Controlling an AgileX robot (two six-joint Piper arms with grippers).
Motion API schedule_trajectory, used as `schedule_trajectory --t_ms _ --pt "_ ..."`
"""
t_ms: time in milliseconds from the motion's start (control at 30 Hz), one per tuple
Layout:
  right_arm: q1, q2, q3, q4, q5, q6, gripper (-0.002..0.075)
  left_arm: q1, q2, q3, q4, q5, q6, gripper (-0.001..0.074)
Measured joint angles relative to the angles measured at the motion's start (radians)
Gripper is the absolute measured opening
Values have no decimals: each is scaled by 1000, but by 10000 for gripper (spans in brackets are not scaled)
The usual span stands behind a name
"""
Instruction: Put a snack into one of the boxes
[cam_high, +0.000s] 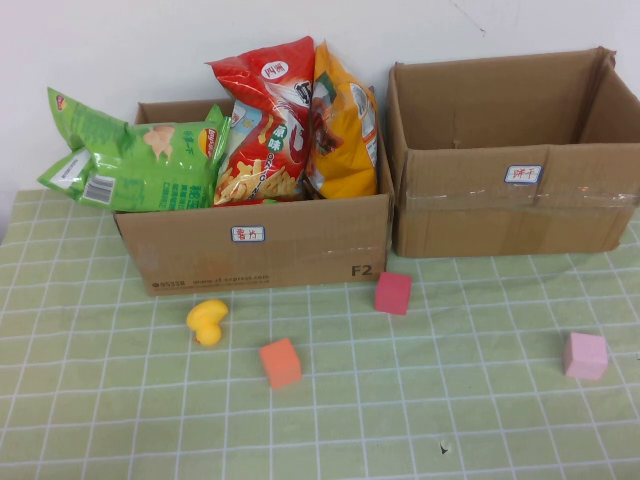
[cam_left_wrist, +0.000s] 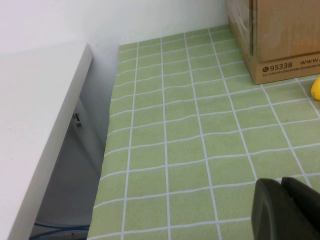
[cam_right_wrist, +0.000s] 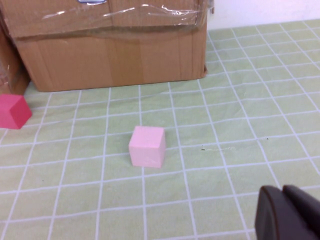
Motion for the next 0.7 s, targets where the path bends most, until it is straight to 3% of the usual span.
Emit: schedule_trajectory --t_ms 367,700 --pt "63 0 0 2 0 0 -2 0 0 0 0 0 0 -2" --pt "-36 0 0 2 0 0 -2 0 0 0 0 0 0 -2"
